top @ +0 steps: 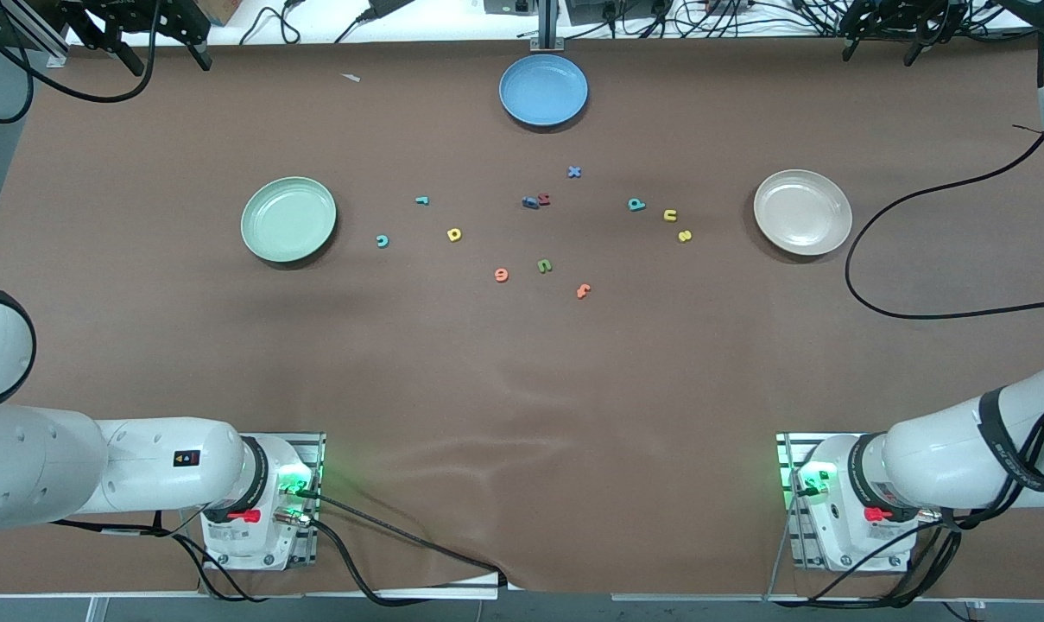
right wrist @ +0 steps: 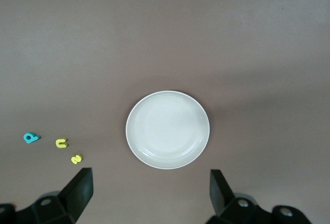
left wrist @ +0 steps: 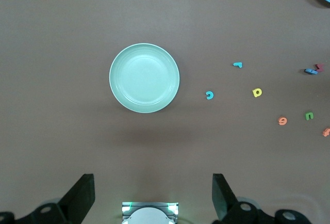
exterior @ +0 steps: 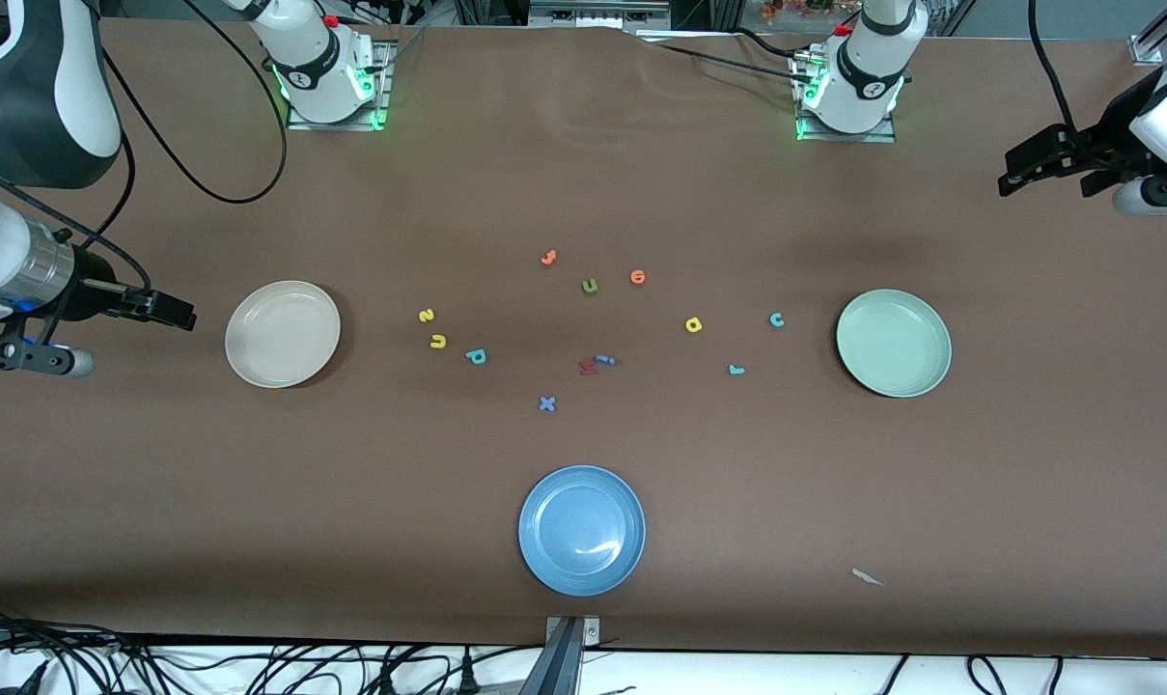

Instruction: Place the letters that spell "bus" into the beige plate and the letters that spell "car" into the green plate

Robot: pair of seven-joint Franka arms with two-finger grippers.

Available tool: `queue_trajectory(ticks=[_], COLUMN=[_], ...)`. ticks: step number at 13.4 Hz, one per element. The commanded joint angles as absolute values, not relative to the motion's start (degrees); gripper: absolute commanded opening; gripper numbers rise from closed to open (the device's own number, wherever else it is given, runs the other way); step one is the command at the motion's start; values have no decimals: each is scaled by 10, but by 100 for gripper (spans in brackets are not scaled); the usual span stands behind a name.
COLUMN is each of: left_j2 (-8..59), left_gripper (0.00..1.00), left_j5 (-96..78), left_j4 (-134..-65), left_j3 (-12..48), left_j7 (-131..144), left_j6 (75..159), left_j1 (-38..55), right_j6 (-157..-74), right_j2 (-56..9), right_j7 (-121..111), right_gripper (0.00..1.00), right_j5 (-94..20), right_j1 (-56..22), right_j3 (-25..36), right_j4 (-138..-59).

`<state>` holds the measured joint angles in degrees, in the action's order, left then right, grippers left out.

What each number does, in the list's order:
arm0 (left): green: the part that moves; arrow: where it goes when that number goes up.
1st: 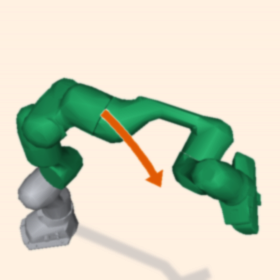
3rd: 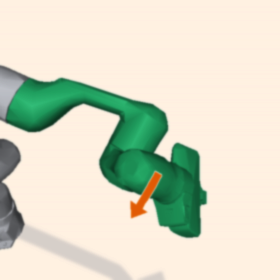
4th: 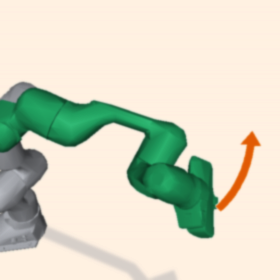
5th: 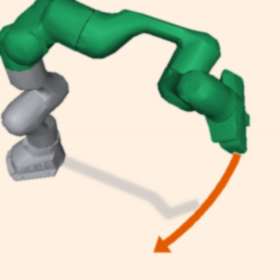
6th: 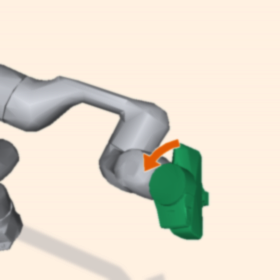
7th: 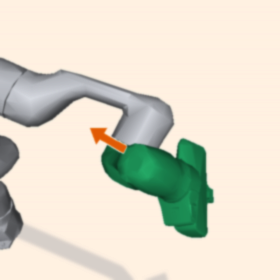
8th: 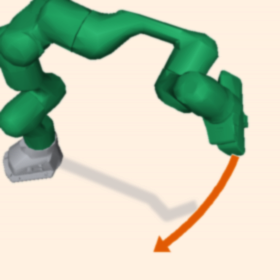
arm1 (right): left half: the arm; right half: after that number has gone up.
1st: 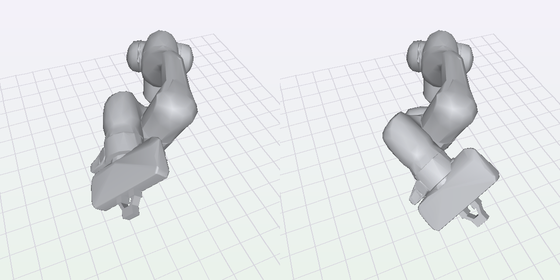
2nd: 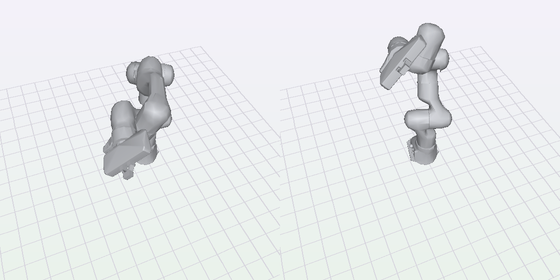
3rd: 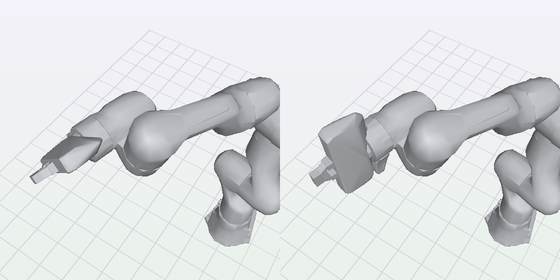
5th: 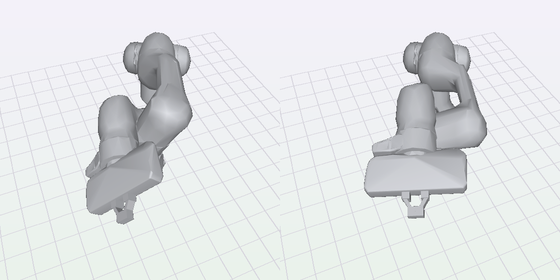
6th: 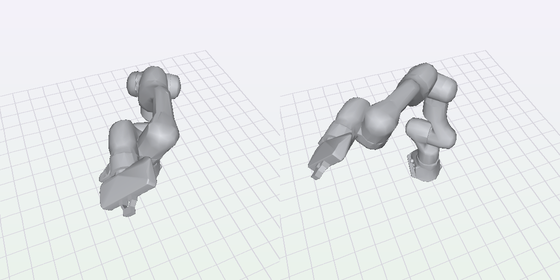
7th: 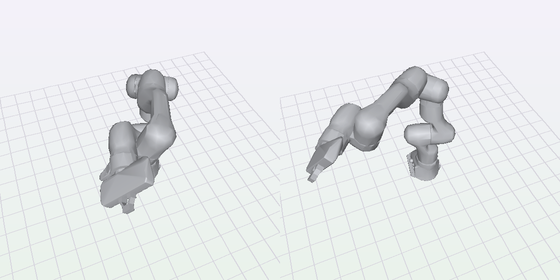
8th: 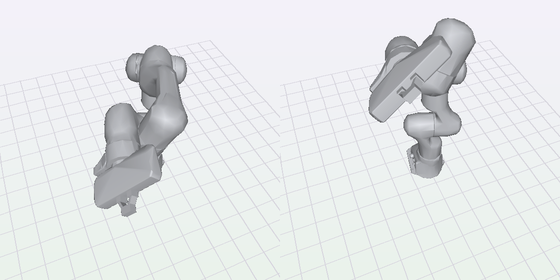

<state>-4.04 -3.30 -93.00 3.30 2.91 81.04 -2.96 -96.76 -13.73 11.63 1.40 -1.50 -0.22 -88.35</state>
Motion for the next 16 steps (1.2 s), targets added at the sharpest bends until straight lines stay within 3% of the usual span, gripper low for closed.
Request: queue_trajectory(ticks=[1,16], left_j2=[-32,-27], left_gripper=[100,100], left_j5=[-40,0], left_j4=[-914,-914], left_j3=[33,34], left_j7=[25,23], left_j6=[808,824], left_j1=[-34,-33], right_j6=[-964,-964], right_j2=[-127,-127], right_j7=[111,112], right_gripper=[100,100], right_j5=[13,13], right_j1=[-13,-12], right_j3=[-4,-4], right_j4=[-887,-887])
